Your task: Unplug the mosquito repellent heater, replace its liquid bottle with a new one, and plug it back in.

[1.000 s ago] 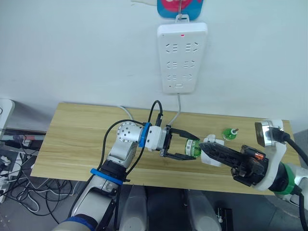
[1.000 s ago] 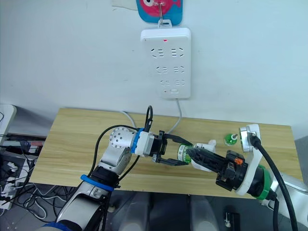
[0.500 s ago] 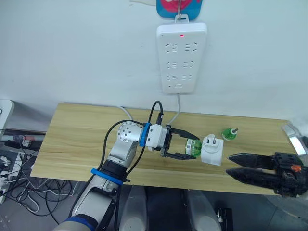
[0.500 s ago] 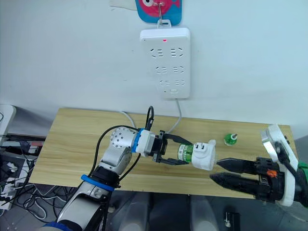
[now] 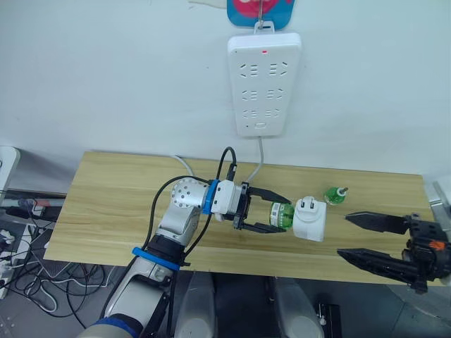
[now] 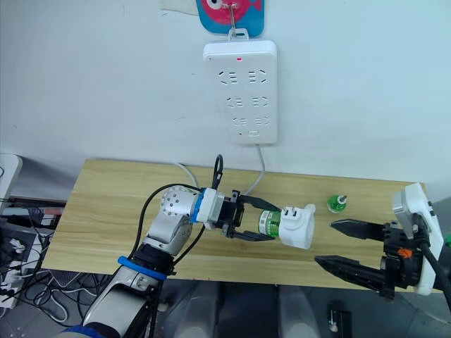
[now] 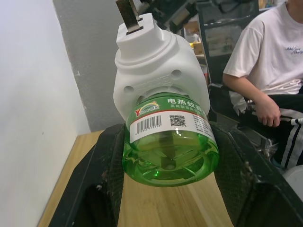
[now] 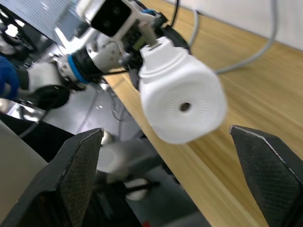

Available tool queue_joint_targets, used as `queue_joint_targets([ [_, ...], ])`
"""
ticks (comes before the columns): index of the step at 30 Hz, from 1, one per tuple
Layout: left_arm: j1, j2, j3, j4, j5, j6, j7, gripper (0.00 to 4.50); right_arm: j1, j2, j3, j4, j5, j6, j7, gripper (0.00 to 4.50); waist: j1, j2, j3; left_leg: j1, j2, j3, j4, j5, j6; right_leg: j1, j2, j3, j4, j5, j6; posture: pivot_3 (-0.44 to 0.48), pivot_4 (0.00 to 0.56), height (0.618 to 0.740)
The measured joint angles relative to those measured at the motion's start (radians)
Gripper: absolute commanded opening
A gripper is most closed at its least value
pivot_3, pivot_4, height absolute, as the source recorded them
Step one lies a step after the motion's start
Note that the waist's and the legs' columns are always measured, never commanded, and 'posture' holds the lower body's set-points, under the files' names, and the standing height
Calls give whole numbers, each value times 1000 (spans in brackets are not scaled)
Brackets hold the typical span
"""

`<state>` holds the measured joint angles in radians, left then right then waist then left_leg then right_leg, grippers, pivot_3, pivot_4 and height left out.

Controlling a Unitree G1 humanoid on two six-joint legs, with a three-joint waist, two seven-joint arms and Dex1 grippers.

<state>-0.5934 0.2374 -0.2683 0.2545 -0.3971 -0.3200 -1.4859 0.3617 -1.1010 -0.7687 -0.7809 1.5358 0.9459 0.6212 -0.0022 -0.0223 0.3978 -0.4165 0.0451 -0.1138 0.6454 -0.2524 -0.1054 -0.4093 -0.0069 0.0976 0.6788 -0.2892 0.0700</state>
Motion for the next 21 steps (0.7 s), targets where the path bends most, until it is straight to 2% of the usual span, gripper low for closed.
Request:
queue_joint_targets([
  [5, 6, 1, 0, -33, -14, 14, 0, 2263, -41, 12, 64, -21, 17, -29, -73, 4469, 0, 0, 0, 0, 0, 0, 0, 0, 0, 0, 0, 0, 0, 0, 0, 47, 384, 740],
  [11, 25, 5, 0, -57, -27, 34, -12, 2263, -60, 17, 70, -37, -13, -51, -70, 4469, 0, 0, 0, 0, 0, 0, 0, 0, -1, 0, 0, 0, 0, 0, 0, 41, 379, 740],
  [21, 29, 3, -1, -87, -37, 74, -27, 2263, -109, 24, 160, -64, -69, -92, -54, 4469, 0, 0, 0, 0, 0, 0, 0, 1, -1, 0, 0, 0, 0, 0, 0, 41, 379, 740],
])
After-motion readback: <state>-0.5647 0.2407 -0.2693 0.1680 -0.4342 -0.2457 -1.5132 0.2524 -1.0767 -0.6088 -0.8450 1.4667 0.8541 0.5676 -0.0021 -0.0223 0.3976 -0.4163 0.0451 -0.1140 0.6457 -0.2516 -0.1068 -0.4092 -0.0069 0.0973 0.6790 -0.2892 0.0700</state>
